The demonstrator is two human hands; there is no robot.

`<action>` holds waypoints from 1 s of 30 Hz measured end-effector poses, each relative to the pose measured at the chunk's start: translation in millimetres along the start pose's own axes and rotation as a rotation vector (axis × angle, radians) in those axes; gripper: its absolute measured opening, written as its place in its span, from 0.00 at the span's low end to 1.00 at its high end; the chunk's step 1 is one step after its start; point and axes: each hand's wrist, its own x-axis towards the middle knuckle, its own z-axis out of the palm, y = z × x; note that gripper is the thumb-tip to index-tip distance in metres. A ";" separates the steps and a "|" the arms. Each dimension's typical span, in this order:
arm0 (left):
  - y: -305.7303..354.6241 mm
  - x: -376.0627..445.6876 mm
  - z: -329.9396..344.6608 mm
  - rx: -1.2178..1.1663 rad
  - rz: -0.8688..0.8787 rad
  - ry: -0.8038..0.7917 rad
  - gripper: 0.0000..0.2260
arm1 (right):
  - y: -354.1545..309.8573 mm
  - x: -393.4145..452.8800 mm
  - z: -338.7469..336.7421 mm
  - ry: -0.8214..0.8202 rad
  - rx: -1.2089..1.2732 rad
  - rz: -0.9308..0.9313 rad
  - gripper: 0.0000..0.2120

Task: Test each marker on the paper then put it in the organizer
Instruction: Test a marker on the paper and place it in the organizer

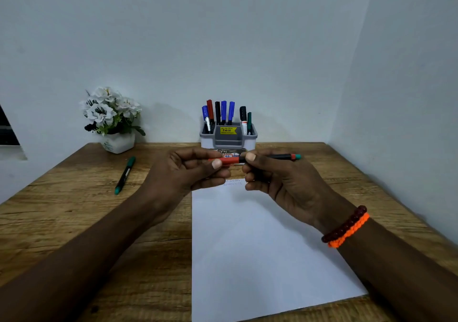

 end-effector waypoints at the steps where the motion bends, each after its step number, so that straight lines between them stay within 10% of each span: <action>1: 0.4 1.8 -3.2 0.010 0.000 -0.007 0.16 | -2.9 0.4 0.0 -0.006 -0.010 -0.010 0.14; 10: -5.0 6.3 -18.5 0.059 -0.010 0.039 0.15 | -14.8 -6.8 -12.2 -0.066 -0.631 0.029 0.06; 20: -11.8 5.7 -13.6 0.277 0.051 0.021 0.09 | -6.9 -16.2 23.9 -0.261 -0.523 0.209 0.48; 30: -32.0 16.9 -40.4 1.091 0.133 0.163 0.03 | -32.5 38.1 21.3 0.025 -0.668 -0.086 0.41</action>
